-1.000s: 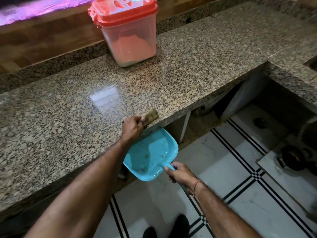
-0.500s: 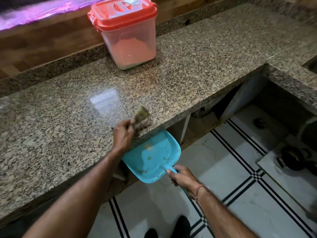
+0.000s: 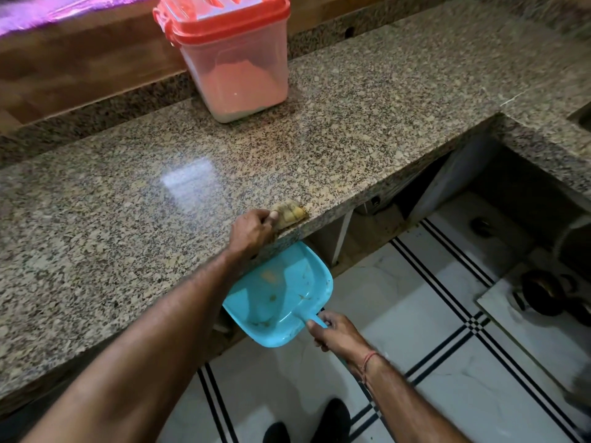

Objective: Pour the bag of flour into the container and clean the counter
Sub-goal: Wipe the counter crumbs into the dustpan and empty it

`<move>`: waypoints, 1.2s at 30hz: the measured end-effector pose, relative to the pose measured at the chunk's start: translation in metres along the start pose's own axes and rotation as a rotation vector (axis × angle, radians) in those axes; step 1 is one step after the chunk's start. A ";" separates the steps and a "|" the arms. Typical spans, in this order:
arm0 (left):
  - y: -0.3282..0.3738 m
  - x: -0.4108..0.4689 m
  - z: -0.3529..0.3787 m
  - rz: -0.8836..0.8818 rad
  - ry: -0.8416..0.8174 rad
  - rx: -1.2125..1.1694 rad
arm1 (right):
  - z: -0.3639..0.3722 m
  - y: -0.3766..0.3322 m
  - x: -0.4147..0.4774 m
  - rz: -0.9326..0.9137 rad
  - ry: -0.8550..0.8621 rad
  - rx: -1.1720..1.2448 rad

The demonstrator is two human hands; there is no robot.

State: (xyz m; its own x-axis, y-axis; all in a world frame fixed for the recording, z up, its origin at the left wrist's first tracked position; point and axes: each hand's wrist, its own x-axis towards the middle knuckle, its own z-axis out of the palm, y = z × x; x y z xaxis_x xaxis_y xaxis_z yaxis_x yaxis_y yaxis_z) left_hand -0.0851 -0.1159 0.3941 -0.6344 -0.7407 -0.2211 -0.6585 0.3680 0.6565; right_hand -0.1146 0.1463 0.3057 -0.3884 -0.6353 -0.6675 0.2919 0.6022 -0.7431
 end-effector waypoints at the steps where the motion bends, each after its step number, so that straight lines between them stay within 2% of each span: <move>1: 0.000 0.002 -0.004 0.012 -0.069 0.006 | -0.001 -0.001 0.000 -0.001 0.000 -0.002; 4: -0.006 0.005 -0.009 0.027 -0.171 -0.028 | -0.002 -0.003 0.000 -0.010 0.014 -0.028; 11: -0.031 -0.034 0.020 0.278 0.116 0.177 | 0.002 -0.003 -0.008 0.002 0.033 -0.051; 14: -0.038 -0.059 0.028 0.344 0.105 0.283 | 0.000 -0.007 -0.013 0.009 0.040 -0.056; 16: -0.036 -0.073 0.026 0.243 0.099 0.143 | 0.000 -0.009 -0.016 0.004 0.038 -0.054; 18: -0.030 -0.069 0.009 0.033 0.111 -0.174 | -0.001 -0.010 -0.018 -0.007 0.050 -0.040; 20: -0.023 -0.057 -0.014 -0.074 0.137 -0.355 | -0.001 -0.008 -0.019 -0.007 0.056 -0.030; 24: -0.022 -0.043 -0.026 0.024 0.207 -0.285 | 0.002 0.002 -0.019 0.016 0.036 -0.032; 28: -0.034 -0.058 0.020 0.130 0.169 -0.048 | 0.007 0.009 -0.018 0.023 0.015 -0.058; 30: -0.039 -0.074 0.040 0.131 0.146 -0.054 | 0.006 0.009 -0.019 0.012 0.015 -0.061; 32: -0.050 -0.091 0.049 0.052 0.120 -0.131 | 0.007 0.008 -0.024 -0.010 0.017 -0.057; 36: -0.076 -0.120 0.036 -0.175 0.187 -0.299 | 0.013 0.009 -0.031 -0.016 0.002 -0.143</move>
State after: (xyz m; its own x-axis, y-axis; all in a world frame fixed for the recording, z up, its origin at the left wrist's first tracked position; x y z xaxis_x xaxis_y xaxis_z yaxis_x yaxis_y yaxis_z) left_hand 0.0268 -0.0348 0.3444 -0.4198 -0.8777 -0.2312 -0.5858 0.0674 0.8077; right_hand -0.0888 0.1652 0.3192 -0.3938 -0.6445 -0.6554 0.1581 0.6550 -0.7390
